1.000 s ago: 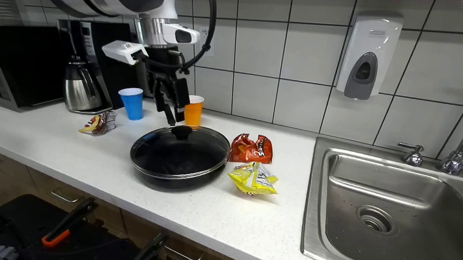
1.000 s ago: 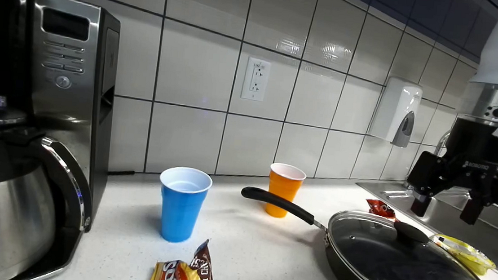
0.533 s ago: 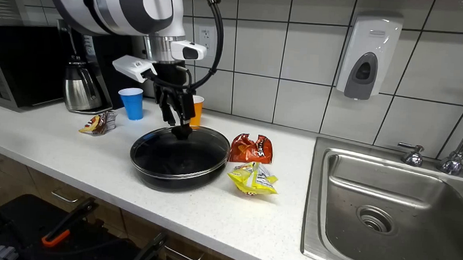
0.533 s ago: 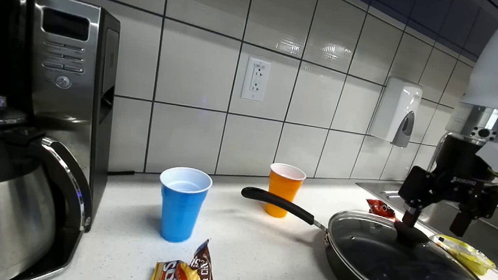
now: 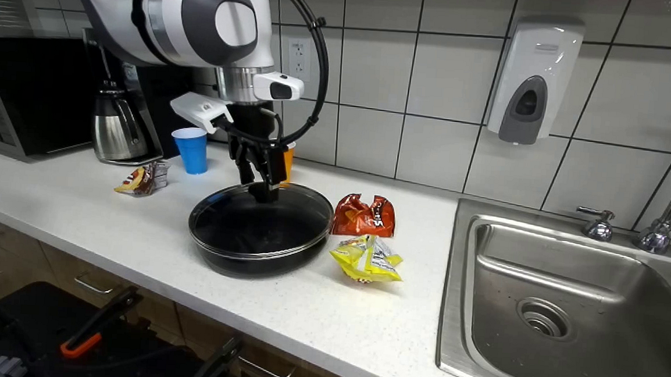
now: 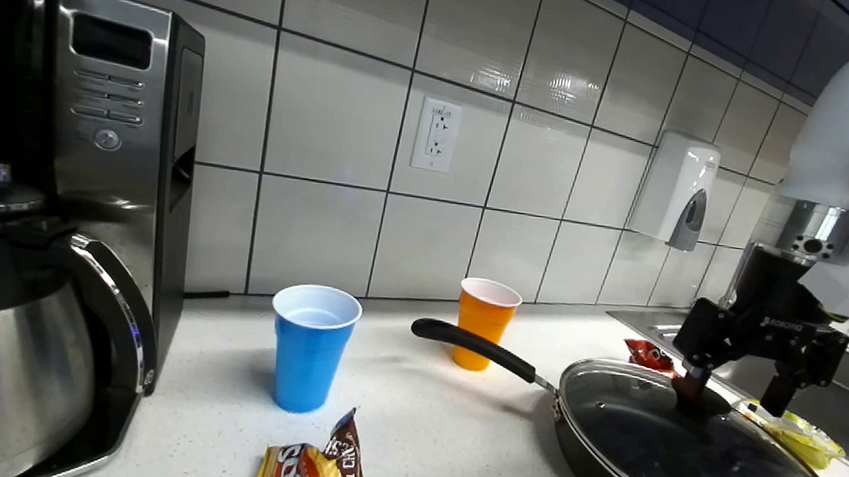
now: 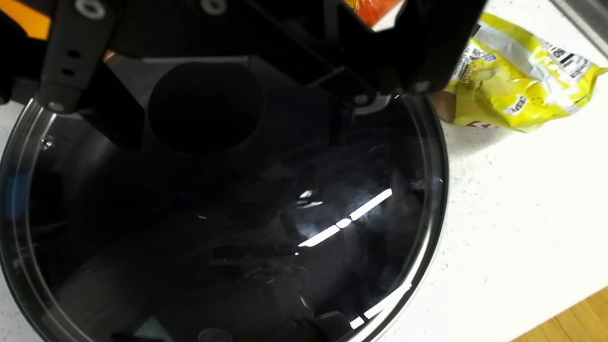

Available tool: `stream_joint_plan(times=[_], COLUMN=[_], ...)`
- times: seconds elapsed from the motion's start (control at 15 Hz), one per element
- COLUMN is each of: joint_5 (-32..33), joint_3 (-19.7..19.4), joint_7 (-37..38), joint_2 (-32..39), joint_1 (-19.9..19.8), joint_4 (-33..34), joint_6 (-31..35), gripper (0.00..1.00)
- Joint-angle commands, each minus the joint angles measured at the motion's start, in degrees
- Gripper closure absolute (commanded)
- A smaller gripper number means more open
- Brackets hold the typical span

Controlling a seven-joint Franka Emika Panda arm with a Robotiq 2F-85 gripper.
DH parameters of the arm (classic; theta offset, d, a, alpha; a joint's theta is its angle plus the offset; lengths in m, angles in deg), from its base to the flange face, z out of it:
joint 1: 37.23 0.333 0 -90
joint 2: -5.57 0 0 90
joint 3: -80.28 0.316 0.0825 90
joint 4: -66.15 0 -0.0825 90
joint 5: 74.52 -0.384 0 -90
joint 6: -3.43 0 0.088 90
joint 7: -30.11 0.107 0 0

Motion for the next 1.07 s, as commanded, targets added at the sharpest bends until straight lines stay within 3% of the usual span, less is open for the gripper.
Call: stream_joint_plan(times=[0.0,1.0], joint_5=[0.54,0.69], joint_3=[-0.53,-1.47], joint_7=[-1.26,-0.70], joint_2=[2.08,7.72], joint_1=[-0.17,1.05], joint_4=[1.48,6.28], joint_6=[0.70,0.30], gripper=[0.00,0.00])
